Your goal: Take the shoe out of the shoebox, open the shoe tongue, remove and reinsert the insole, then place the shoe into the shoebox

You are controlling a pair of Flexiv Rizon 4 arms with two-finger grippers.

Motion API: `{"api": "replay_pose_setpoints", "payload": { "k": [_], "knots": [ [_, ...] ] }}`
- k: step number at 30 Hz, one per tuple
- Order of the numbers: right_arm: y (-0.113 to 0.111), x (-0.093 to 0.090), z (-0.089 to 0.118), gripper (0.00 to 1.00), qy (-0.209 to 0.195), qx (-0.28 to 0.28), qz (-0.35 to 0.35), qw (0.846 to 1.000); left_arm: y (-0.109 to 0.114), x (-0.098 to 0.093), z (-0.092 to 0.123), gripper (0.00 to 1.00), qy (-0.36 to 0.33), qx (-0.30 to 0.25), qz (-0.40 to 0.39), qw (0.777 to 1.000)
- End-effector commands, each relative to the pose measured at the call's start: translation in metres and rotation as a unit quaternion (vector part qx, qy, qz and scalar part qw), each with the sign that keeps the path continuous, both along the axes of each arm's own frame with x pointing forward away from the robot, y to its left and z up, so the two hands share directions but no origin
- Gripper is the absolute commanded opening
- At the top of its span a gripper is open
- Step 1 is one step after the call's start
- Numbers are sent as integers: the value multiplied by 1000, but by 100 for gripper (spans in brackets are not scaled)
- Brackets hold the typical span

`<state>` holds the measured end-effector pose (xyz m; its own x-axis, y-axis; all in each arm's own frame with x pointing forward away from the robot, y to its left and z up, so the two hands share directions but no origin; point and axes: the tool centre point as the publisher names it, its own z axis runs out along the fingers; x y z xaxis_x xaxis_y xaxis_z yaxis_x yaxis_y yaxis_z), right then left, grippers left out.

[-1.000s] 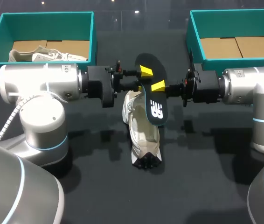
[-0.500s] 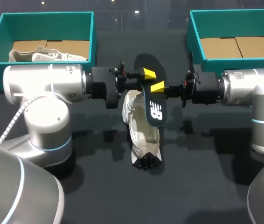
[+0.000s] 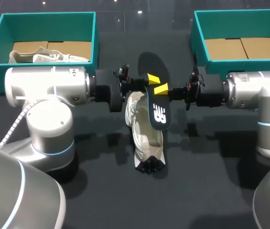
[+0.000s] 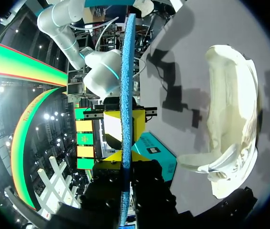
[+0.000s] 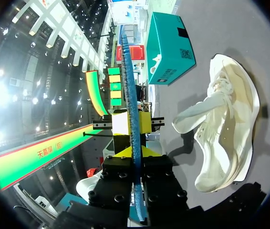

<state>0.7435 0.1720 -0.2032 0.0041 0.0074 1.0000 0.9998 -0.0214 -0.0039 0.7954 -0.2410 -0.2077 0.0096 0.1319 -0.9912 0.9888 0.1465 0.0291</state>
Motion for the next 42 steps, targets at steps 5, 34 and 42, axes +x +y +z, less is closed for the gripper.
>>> {"api": "replay_pose_setpoints", "payload": {
  "k": [5, 34, 42],
  "knots": [
    [1, 0, -1, 100, 0, -1, -1, 1000, -1, -2, 0, 0, 2, 2, 1, 1000],
    [-71, -13, 2, 100, -193, -139, 104, 966, 94, -85, 40, 0, 75, 32, -13, 997],
    [-71, -13, 2, 100, -193, -139, 104, 966, 94, -85, 40, 0, 75, 32, -13, 997]
  ]
}}
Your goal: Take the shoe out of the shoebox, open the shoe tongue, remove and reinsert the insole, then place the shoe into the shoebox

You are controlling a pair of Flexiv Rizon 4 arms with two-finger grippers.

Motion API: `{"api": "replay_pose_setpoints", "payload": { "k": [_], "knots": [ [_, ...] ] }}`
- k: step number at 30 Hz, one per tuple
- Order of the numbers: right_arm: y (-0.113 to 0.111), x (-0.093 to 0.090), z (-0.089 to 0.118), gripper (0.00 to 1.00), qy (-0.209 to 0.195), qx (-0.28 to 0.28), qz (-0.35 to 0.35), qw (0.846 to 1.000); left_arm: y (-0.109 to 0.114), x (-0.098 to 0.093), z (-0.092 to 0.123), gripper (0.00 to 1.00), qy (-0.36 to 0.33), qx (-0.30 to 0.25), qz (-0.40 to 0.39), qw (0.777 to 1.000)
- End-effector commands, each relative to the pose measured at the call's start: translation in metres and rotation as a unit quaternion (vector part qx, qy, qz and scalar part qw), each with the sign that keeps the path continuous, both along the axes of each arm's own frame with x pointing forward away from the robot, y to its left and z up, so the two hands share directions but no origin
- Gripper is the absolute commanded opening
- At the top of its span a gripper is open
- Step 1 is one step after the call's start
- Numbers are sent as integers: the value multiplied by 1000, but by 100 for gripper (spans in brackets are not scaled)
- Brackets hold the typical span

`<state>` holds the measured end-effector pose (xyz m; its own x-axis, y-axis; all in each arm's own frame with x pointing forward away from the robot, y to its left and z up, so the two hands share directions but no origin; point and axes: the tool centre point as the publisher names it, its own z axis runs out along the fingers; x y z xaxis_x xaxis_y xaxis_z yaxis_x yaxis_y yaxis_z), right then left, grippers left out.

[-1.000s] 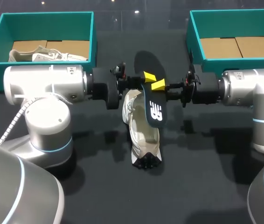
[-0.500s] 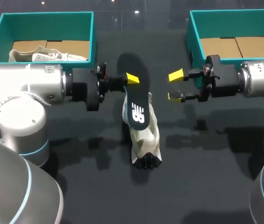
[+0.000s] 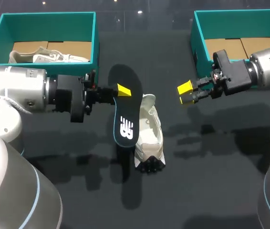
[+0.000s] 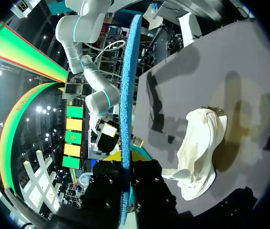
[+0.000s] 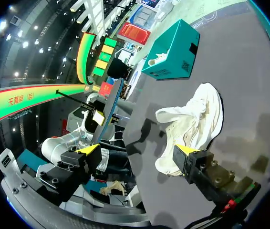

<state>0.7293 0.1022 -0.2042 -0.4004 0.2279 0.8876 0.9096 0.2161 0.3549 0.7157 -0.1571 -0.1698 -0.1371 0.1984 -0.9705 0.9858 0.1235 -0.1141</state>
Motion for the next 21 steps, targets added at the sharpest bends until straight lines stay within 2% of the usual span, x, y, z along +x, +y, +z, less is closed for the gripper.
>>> {"api": "replay_pose_setpoints", "payload": {
  "k": [1, 2, 3, 6, 8, 10, 11, 12, 21],
  "knots": [
    [-1, 1, 3, 100, 2, -8, 7, 1000, 10, -6, 2, 0, -1, -1, 0, 1000],
    [-1, 1, 3, 100, 2, -8, 7, 1000, 10, -6, 2, 0, -1, -1, 0, 1000],
    [-1, 1, 3, 100, 2, -8, 7, 1000, -1, -14, 2, 0, 4, 4, 11, 1000],
    [-5, -10, -2, 100, -45, -62, 52, 996, -14, -36, 4, 0, 54, -4, 30, 998],
    [-13, -21, -7, 100, -77, -69, 73, 992, -17, -51, 6, 0, 86, -7, 41, 995],
    [-22, -30, -16, 100, -107, -71, 84, 988, -20, -65, 9, 0, 124, -10, 32, 992],
    [-26, -33, -23, 100, -115, -81, 70, 988, -20, -71, 10, 0, 131, -8, 21, 991],
    [-30, -37, -31, 100, -111, -91, 86, 986, -20, -77, 12, 0, 127, 1, 21, 992],
    [-30, -37, -31, 100, -111, -91, 86, 986, -20, -77, 12, 0, 127, 1, 21, 992]
  ]
}}
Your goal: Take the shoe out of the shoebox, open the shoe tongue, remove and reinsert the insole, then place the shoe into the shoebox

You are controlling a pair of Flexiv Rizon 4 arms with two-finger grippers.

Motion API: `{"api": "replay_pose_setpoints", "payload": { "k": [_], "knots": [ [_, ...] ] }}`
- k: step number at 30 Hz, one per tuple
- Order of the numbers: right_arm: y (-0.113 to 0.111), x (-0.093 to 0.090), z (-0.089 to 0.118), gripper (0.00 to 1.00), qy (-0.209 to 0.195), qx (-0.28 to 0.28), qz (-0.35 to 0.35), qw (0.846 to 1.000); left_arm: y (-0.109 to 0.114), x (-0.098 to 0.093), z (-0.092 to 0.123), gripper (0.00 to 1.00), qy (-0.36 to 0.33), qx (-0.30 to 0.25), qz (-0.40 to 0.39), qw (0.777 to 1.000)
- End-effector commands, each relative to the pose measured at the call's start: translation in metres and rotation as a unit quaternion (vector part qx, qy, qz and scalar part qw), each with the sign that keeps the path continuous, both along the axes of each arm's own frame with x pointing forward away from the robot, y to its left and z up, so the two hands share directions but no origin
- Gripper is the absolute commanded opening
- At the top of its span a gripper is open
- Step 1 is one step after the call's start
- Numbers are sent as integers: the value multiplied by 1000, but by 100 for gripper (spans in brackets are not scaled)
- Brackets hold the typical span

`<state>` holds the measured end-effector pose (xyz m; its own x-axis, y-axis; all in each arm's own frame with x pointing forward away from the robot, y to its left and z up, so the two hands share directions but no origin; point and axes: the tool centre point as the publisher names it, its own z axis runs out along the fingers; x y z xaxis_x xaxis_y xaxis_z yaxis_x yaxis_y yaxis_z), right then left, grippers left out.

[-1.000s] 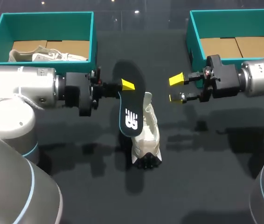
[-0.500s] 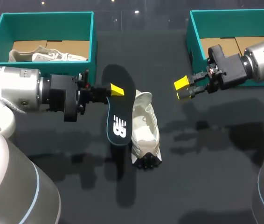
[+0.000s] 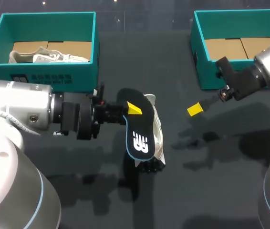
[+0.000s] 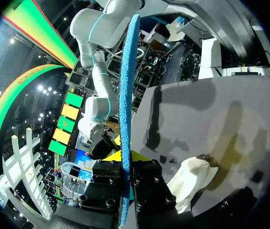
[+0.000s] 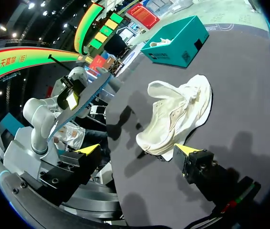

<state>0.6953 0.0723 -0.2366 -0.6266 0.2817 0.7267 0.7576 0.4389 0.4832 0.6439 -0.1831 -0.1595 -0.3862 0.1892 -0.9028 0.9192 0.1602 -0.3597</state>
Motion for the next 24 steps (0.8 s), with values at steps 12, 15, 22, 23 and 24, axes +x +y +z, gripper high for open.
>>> {"api": "replay_pose_setpoints", "payload": {
  "k": [12, 15, 22, 23, 24],
  "knots": [
    [16, -32, -21, 100, -232, -92, 170, 953, 11, -23, -7, 0, 248, -39, -90, 964],
    [16, -32, -21, 100, -232, -92, 170, 953, 11, -23, -7, 0, 248, -39, -90, 964],
    [16, -32, -21, 100, -232, -92, 170, 953, 5, -23, -12, 0, 247, -34, -78, 965],
    [22, -33, -18, 100, -251, -120, 187, 942, 2, -24, -16, 0, 263, -37, -79, 961],
    [26, -36, -18, 100, -288, -120, 218, 925, 0, -25, -18, 0, 282, -43, -87, 954]
  ]
}}
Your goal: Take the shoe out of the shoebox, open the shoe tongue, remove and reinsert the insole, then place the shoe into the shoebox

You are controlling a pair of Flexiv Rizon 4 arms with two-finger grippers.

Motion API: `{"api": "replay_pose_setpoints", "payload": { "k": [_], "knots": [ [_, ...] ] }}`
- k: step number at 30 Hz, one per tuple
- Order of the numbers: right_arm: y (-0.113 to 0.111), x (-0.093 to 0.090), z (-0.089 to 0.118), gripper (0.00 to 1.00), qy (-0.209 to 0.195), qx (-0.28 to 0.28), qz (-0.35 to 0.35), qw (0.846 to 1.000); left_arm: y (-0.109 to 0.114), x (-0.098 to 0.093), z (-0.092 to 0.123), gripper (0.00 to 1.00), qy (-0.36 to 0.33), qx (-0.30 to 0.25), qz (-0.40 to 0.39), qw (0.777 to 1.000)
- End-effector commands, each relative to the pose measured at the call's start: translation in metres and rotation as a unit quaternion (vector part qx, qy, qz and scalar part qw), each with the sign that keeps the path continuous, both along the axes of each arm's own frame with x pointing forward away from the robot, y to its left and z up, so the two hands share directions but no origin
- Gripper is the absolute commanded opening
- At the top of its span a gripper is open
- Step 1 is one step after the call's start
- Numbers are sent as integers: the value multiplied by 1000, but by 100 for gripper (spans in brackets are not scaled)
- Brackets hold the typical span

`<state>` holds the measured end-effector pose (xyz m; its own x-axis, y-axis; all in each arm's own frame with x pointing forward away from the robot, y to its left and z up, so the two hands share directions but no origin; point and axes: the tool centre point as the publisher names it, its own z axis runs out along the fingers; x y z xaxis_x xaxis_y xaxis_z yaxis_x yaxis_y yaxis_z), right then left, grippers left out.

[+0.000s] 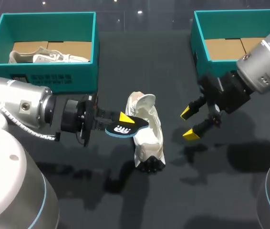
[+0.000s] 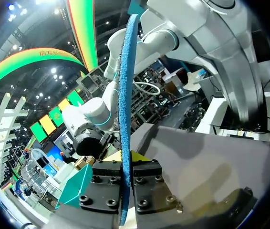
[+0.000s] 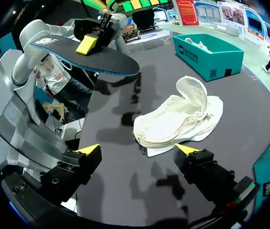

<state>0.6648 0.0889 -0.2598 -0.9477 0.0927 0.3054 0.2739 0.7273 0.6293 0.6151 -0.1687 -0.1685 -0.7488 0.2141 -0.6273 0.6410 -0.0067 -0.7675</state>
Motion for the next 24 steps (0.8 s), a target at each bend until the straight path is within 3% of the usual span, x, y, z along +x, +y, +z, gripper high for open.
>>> {"api": "replay_pose_setpoints", "payload": {
  "k": [1, 4, 9, 11, 20, 24],
  "knots": [
    [12, -8, 4, 100, -89, -38, 72, 993, -16, 3, -13, 0, 45, -5, -8, 999],
    [12, -12, -8, 100, -142, -33, 108, 983, -17, 2, -19, 0, 83, -20, 3, 996],
    [10, -11, -32, 100, -180, -23, 111, 977, -18, 0, -24, 0, 125, -39, 13, 991],
    [13, -9, -43, 100, -171, -45, 119, 977, -18, 0, -27, 0, 133, -33, 16, 990],
    [13, -9, -43, 100, -171, -45, 119, 977, -16, 1, -27, 0, 123, -23, 19, 992],
    [16, -2, -49, 100, -170, -57, 131, 975, -25, 3, -44, 0, 146, -37, -2, 989]
  ]
}}
